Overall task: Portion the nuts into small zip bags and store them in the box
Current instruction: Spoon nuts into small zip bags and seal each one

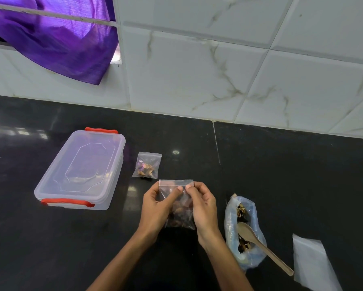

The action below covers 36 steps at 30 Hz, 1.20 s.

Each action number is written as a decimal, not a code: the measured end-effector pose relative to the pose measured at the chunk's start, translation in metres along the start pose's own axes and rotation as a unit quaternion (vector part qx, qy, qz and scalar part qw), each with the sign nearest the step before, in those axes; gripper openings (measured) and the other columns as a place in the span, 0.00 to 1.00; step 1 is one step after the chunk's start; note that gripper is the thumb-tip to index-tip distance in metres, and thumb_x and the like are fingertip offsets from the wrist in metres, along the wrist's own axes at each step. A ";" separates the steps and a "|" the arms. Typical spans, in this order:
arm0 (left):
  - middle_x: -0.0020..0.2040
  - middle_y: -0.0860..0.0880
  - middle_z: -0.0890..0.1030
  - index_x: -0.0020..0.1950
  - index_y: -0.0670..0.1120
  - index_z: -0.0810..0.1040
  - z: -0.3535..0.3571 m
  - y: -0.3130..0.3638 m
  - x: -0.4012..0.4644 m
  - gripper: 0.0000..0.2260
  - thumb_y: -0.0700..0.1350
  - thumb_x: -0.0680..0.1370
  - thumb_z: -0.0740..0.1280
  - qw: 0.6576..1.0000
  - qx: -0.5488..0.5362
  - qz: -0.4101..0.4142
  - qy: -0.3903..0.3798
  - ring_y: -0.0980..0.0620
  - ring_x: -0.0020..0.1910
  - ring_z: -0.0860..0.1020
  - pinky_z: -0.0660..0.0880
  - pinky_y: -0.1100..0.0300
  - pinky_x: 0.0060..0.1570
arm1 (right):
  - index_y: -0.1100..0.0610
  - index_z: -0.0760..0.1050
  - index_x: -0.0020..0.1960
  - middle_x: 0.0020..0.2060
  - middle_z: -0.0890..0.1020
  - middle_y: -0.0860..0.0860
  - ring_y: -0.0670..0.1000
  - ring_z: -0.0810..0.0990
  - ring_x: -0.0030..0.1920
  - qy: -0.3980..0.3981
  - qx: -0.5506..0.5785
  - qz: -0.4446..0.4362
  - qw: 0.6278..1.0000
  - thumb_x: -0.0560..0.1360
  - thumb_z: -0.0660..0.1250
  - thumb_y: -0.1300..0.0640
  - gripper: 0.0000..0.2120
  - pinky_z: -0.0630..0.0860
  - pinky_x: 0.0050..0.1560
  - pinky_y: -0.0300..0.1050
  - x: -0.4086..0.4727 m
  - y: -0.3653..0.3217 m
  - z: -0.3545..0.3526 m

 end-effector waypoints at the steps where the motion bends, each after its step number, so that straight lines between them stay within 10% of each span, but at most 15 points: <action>1: 0.43 0.42 0.85 0.49 0.42 0.80 -0.001 -0.001 0.001 0.06 0.41 0.74 0.71 1.000 -0.004 -0.006 0.004 0.44 0.42 0.84 0.82 0.50 0.42 | 0.51 0.78 0.39 0.40 0.82 0.54 0.55 0.83 0.44 -0.003 0.000 -0.001 1.000 0.77 0.65 0.57 0.08 0.81 0.47 0.56 0.000 -0.001 0.000; 13: 0.42 0.41 0.85 0.46 0.40 0.81 -0.001 -0.008 0.003 0.05 0.42 0.74 0.70 0.999 -0.020 -0.040 -0.019 0.44 0.41 0.84 0.81 0.52 0.38 | 0.58 0.76 0.45 0.40 0.82 0.56 0.48 0.83 0.37 0.013 0.011 0.000 1.000 0.78 0.62 0.58 0.07 0.77 0.32 0.39 0.000 -0.001 -0.004; 23: 0.43 0.38 0.84 0.43 0.40 0.84 0.000 -0.014 0.006 0.11 0.46 0.76 0.66 0.998 -0.026 -0.040 -0.038 0.44 0.42 0.84 0.81 0.52 0.42 | 0.59 0.79 0.50 0.43 0.85 0.55 0.52 0.85 0.44 -0.023 -0.007 0.014 1.000 0.79 0.59 0.48 0.16 0.82 0.43 0.50 -0.005 0.005 0.004; 36: 0.25 0.50 0.76 0.32 0.43 0.74 -0.021 -0.001 0.004 0.22 0.59 0.75 0.56 0.957 0.233 0.159 0.071 0.58 0.24 0.73 0.67 0.65 0.24 | 0.54 0.76 0.47 0.35 0.81 0.48 0.46 0.79 0.35 -0.038 -0.048 0.005 0.998 0.80 0.59 0.48 0.12 0.75 0.34 0.40 -0.004 0.020 0.020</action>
Point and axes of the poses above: each hand's wrist, its own x-axis towards the middle knuckle, its own z-axis out of the palm, y = z × x, the point moved 7 cm from there along x, towards the middle knuckle
